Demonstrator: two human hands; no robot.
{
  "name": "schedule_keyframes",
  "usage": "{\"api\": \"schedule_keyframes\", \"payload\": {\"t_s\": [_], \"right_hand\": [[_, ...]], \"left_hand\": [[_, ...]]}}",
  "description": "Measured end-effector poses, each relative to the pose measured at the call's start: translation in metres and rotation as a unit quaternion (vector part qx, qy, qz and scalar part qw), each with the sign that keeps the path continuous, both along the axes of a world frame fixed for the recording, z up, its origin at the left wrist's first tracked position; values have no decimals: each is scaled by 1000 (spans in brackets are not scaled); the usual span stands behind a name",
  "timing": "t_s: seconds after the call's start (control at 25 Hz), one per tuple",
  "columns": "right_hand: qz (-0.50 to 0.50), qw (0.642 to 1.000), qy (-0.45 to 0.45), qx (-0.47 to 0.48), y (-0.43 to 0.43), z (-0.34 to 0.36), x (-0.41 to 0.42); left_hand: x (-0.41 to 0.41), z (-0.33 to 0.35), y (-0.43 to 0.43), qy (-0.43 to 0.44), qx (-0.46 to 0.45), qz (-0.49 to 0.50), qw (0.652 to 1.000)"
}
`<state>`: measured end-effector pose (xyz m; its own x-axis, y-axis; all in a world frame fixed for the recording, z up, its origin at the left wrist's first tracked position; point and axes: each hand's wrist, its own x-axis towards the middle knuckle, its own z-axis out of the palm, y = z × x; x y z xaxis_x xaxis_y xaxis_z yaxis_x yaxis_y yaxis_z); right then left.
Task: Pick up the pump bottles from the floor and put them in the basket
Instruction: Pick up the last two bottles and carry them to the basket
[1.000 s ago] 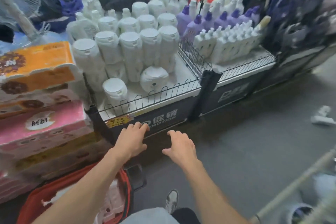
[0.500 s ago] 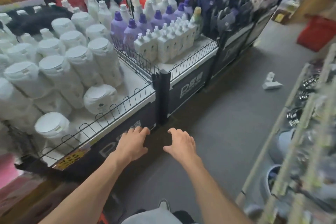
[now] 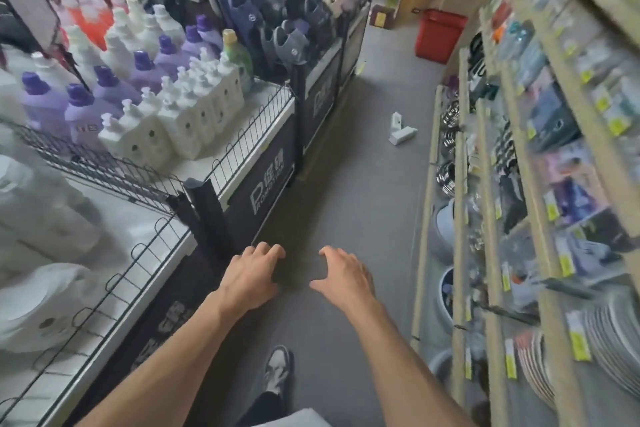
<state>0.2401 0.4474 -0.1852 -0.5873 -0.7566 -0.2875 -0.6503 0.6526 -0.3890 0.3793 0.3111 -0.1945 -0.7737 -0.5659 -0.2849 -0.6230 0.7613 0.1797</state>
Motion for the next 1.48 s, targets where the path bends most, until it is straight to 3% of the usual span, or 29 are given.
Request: {"api": "schedule_keyframes", "payload": {"t_s": [0.4,0.68,1.48], "right_hand": [[-136,990,-1,24,-75,5,-95],[-193,981,-5,16,-113,-8,-180],[-176,984,13,3,-214,-3,-510]], "left_hand": [[-128,0,-120,15,6,-114,993],[-214,-2,-192,-7,2,-135,991],[-518,1,-290,-26,2,-125,992]]}}
